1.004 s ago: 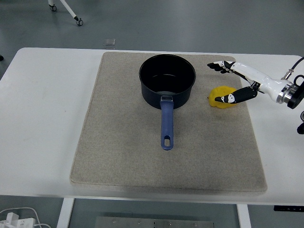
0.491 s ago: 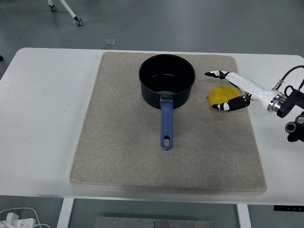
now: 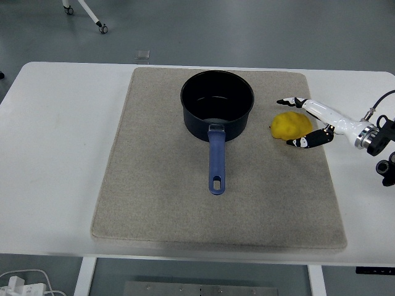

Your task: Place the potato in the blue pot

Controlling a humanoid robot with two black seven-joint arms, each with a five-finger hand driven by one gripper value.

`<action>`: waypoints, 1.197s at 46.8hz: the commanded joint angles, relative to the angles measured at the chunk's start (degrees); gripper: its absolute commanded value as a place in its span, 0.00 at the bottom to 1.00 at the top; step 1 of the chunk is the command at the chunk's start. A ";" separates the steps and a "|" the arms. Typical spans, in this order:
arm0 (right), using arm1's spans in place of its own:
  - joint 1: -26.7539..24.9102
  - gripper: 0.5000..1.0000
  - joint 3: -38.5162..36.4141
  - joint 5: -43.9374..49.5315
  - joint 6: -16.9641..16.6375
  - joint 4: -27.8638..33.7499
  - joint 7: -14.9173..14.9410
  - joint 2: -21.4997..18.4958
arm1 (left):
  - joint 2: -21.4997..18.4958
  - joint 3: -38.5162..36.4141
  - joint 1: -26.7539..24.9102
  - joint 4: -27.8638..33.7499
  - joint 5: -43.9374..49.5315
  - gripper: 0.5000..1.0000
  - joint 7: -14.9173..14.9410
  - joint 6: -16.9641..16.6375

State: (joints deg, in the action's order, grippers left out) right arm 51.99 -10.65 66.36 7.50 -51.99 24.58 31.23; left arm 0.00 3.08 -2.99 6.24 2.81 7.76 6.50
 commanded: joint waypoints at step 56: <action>-1.28 0.00 1.42 -0.18 0.06 1.28 1.87 -0.56 | 0.00 0.00 0.00 0.00 0.00 1.00 0.06 0.00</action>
State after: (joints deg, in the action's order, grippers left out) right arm 50.65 -9.93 66.10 7.51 -50.71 26.33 30.66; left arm 0.00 3.08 -2.99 6.24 2.81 7.81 6.50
